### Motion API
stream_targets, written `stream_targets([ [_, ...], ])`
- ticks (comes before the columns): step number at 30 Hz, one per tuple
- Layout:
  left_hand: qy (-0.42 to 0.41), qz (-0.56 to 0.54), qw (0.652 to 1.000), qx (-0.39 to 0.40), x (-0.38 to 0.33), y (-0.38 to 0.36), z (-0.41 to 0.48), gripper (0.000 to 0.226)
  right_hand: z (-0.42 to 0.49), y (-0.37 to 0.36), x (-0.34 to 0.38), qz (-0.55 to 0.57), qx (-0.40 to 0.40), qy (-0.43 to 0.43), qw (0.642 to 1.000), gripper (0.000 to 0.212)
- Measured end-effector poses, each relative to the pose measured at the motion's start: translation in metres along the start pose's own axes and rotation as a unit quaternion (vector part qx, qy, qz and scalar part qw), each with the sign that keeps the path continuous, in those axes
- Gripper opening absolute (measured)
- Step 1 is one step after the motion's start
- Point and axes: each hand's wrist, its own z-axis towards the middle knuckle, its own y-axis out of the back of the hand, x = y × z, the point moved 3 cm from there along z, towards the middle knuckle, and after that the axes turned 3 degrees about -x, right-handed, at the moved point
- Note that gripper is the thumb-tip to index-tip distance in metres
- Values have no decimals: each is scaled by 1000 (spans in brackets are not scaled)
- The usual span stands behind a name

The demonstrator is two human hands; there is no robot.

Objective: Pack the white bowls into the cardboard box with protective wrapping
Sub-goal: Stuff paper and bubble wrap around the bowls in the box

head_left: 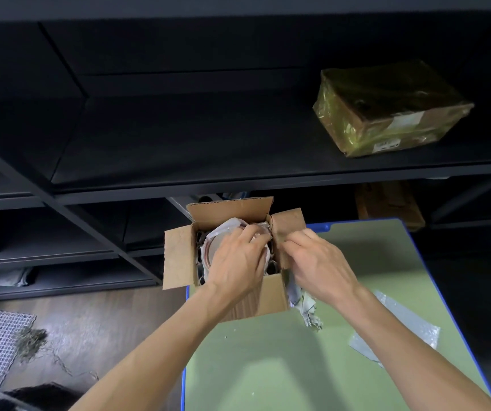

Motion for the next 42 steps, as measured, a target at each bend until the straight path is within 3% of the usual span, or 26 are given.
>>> stream_targets([
  [6,-18,-51,998,-20,-36,-9,-27,23,-42,10,-35,43,-29,-39,998,19],
  [12,-57,-83,995,18,-71,-36,-44,21,-89,-2,-75,67,-17,-88,994,16],
  [18,-54,-91,992,65,-102,-72,-67,21,-117,-47,-92,92,111,-107,984,34],
  [28,92,-16,974,207,-102,-119,-90,35,-105,-99,-81,73,228,-12,971,70],
  [31,123,16,963,241,-101,-124,-95,32,-100,-104,-74,43,252,16,967,53],
  [36,167,5,949,268,-100,-129,-100,40,-116,-110,-75,65,200,-11,977,11],
  [42,183,-107,947,241,-108,-132,-101,55,-131,-83,-77,133,187,-42,972,22],
])
